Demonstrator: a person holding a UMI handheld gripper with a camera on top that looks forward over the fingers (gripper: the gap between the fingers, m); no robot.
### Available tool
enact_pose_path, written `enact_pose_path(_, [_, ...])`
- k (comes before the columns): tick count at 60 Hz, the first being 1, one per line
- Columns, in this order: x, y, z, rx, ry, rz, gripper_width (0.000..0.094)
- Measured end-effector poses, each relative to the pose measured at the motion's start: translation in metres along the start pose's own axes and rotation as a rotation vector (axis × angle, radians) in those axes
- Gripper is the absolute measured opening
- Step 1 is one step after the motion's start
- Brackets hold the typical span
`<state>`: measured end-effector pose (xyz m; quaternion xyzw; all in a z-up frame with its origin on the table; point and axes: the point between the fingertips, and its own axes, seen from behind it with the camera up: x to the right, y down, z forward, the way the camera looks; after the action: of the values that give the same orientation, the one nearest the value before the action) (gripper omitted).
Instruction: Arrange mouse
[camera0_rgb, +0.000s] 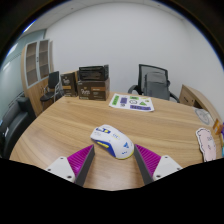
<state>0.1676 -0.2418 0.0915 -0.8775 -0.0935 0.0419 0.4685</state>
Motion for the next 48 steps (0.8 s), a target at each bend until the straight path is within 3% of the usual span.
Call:
enact_pose_path(13, [0.04, 0.028, -0.023, -0.004, 0.013, 0.001, 0.082])
enact_pose_path(33, [0.097, 0.046, -0.055, 0.012, 0.141, 0.105, 0.081])
enact_pose_path(36, [0.099, 0.055, -0.065, 0.01, 0.148, 0.11, 0.0738])
enact_pose_path(38, [0.097, 0.06, -0.073, 0.01, 0.144, 0.109, 0.0642])
enact_pose_path(39, [0.097, 0.064, -0.077, 0.007, 0.147, 0.108, 0.0508])
enact_pose_path(48, [0.092, 0.09, -0.114, -0.027, 0.172, 0.144, 0.0398])
